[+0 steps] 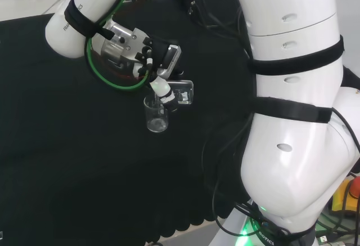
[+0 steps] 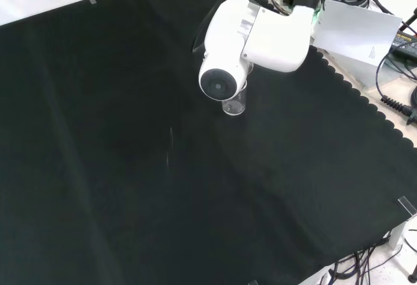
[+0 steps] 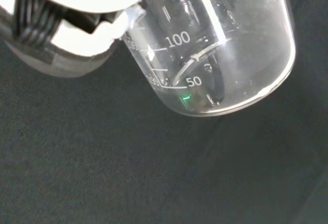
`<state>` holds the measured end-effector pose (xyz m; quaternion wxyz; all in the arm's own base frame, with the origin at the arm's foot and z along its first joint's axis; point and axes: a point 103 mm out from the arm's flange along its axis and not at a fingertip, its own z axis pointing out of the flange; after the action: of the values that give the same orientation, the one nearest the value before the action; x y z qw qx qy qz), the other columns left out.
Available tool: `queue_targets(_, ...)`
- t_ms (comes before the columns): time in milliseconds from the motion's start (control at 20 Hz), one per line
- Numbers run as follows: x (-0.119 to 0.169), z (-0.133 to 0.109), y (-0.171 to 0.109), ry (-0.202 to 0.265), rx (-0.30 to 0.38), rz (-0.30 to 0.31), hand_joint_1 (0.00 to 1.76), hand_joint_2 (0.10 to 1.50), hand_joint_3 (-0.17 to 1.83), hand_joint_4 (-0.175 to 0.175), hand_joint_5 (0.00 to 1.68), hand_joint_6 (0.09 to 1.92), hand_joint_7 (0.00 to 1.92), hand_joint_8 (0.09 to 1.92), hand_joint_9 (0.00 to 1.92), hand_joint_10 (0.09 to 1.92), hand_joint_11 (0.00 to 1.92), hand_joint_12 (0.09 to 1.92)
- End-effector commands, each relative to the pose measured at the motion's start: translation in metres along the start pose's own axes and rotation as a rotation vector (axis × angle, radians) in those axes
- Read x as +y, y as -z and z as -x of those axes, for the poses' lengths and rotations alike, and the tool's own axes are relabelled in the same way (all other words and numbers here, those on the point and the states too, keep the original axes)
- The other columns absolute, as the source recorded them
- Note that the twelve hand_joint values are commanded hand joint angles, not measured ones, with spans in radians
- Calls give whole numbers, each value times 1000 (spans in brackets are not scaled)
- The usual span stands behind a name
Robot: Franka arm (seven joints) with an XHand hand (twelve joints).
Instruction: Pour the water from the handheld beaker into the one on the table.
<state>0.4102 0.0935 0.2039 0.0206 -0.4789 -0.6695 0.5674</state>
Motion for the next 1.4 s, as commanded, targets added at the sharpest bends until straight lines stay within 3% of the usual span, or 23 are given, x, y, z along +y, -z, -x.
queue_targets(50,-1,1,2,-5,-11,-7,1114,577,1014,59,1100,1165,1504,878,1577,626,1350,808)
queue_targets(1400,-3,1,11,-43,-75,-77,1110,584,1006,69,1094,1170,1500,884,1573,636,1350,804)
